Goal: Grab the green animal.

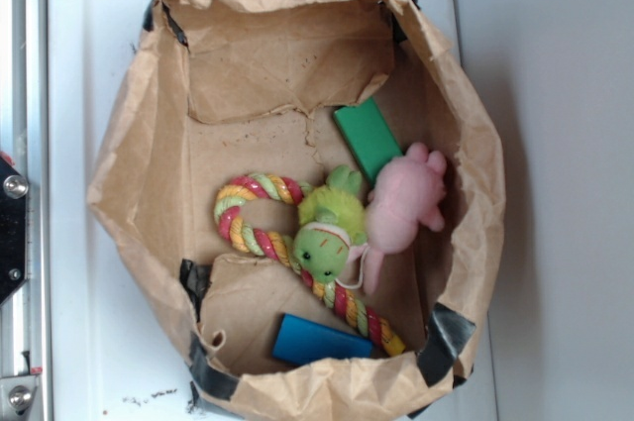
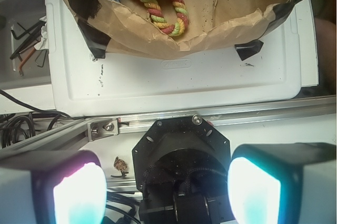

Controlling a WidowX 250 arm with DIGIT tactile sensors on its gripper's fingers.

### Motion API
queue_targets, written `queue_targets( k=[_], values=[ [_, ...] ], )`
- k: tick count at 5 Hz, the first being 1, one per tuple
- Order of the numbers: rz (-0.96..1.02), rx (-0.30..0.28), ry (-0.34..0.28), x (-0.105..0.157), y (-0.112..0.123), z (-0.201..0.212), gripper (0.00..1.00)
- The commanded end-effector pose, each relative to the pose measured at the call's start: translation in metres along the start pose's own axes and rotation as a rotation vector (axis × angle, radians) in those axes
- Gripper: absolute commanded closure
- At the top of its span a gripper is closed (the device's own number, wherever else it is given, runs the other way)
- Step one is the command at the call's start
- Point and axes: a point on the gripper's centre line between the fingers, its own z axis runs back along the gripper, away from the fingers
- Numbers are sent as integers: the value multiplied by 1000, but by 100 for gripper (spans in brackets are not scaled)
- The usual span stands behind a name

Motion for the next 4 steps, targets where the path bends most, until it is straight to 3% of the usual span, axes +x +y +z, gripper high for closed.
queue_targets(
  k=[1,2,3,4],
  values=[
    [0,0,0,0,0,0,0],
    [103,10,1,36,-7,-7,0],
    [225,36,-47,78,-5,-22,0],
    [301,5,-92,110,6,-39,0]
  ],
)
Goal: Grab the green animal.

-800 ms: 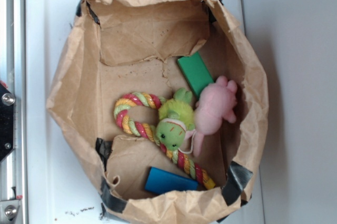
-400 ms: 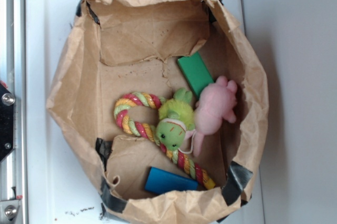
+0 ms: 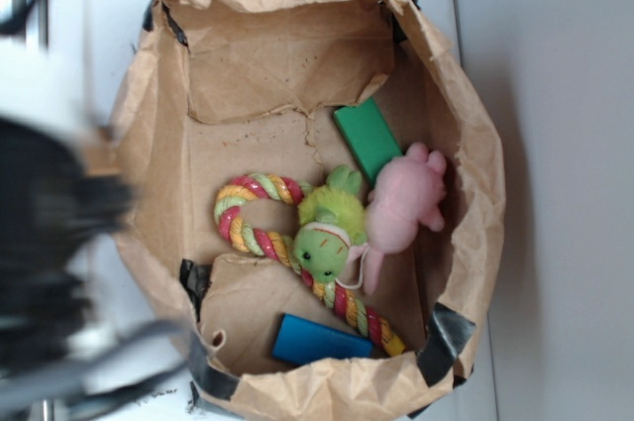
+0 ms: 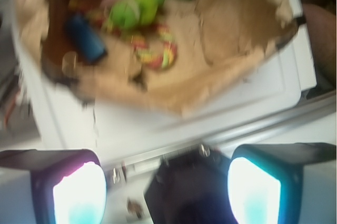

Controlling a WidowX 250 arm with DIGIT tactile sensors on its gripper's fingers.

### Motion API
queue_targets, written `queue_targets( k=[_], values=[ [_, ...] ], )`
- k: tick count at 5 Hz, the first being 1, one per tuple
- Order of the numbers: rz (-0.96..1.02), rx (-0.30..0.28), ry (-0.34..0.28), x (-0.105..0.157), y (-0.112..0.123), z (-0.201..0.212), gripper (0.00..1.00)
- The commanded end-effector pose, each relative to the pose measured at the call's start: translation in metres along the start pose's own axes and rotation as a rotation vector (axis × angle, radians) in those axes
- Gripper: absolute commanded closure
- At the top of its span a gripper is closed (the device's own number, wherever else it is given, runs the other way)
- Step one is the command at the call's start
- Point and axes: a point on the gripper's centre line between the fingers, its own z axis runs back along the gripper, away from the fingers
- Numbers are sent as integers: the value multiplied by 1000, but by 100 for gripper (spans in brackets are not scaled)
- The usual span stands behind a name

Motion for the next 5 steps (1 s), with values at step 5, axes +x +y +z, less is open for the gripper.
queue_targets(
  k=[5],
  values=[
    [273,-108,-125,87,4,-94,0]
  ],
)
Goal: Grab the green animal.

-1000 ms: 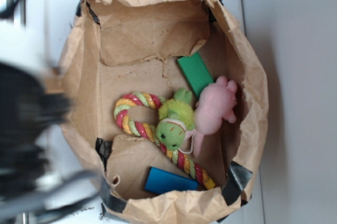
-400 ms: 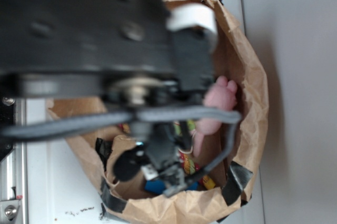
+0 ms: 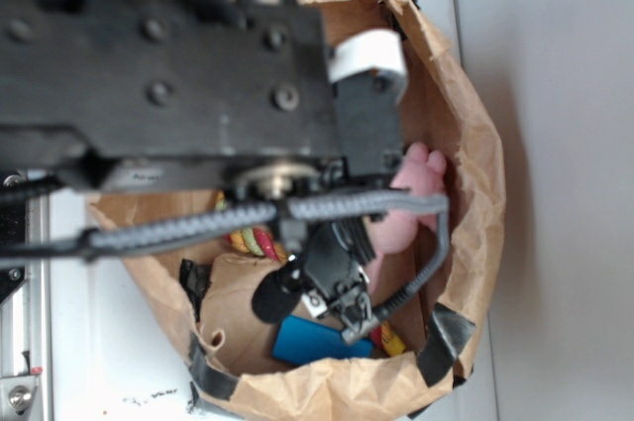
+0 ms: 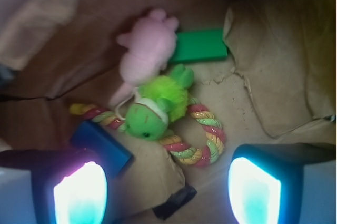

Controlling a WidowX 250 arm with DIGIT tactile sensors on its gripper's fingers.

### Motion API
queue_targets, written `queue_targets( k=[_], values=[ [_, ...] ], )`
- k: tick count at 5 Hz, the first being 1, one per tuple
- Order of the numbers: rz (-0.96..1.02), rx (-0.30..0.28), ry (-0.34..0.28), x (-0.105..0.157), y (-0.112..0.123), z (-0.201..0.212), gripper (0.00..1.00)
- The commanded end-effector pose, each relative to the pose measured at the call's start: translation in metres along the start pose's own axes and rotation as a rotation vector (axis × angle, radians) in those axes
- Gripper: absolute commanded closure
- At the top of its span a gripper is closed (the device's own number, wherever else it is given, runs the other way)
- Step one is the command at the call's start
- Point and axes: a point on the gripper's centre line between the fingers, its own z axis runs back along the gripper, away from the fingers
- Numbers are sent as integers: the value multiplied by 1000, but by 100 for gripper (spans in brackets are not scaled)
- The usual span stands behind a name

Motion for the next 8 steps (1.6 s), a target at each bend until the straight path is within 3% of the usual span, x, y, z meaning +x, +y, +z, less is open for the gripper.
queue_targets(
  k=[1,3,5,8],
  values=[
    [-26,-4,-23,16,2,-32,0],
    [-71,-9,-1,0,-5,-50,0],
    [-88,33,30,-2,-7,-57,0],
    [-64,-46,50,1,-8,-24,0]
  ],
)
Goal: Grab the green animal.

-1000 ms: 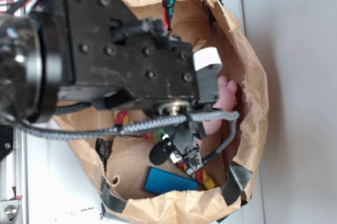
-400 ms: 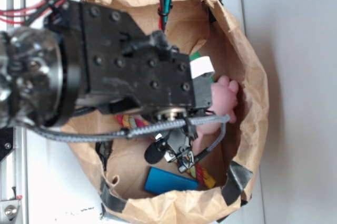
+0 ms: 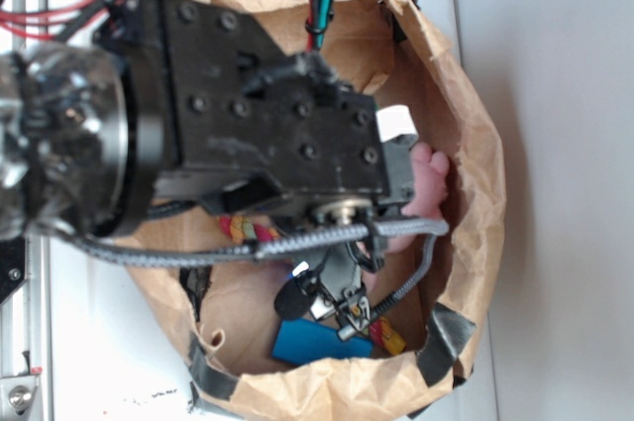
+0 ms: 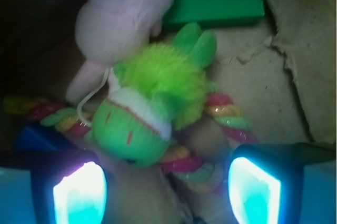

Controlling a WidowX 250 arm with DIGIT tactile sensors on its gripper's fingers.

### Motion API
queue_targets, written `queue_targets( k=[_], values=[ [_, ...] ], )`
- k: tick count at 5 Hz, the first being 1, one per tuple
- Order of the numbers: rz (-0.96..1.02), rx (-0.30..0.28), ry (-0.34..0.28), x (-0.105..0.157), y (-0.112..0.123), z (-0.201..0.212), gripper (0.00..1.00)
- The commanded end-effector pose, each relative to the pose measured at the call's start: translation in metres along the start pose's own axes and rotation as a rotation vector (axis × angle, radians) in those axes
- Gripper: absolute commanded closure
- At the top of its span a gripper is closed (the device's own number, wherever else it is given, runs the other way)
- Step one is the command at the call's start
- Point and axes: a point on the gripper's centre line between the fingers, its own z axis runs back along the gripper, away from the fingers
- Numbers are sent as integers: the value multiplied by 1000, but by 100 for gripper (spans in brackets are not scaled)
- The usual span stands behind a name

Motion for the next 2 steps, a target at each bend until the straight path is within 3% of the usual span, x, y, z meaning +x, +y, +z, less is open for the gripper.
queue_targets(
  k=[1,2],
  values=[
    [-3,-88,-92,12,-1,39,0],
    [9,-90,-91,11,-2,41,0]
  ],
)
